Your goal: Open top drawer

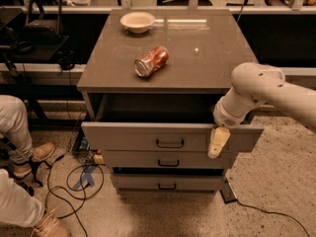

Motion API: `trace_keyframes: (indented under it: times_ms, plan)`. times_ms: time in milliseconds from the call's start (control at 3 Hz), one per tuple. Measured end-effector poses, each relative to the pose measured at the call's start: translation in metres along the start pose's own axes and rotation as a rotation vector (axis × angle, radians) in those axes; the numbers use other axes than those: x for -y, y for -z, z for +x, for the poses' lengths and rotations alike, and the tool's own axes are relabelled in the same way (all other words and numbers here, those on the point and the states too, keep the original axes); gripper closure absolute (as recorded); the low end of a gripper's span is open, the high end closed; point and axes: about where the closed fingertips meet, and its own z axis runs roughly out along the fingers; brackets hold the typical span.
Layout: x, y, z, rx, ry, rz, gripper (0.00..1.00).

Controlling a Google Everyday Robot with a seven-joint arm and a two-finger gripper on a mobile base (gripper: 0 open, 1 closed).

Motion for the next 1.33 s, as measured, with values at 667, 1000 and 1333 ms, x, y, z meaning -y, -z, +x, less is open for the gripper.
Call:
trace_keyframes:
  times_ms: [667,1000,1333]
  plan:
    - [-0.034,0.017,0.013,-0.077,0.109,-0.071,0.14]
    - [-0.051,0.024,0.019,-0.102,0.135,-0.082,0.38]
    - [-0.062,0.024,0.029,-0.107,0.135,-0.098,0.62]
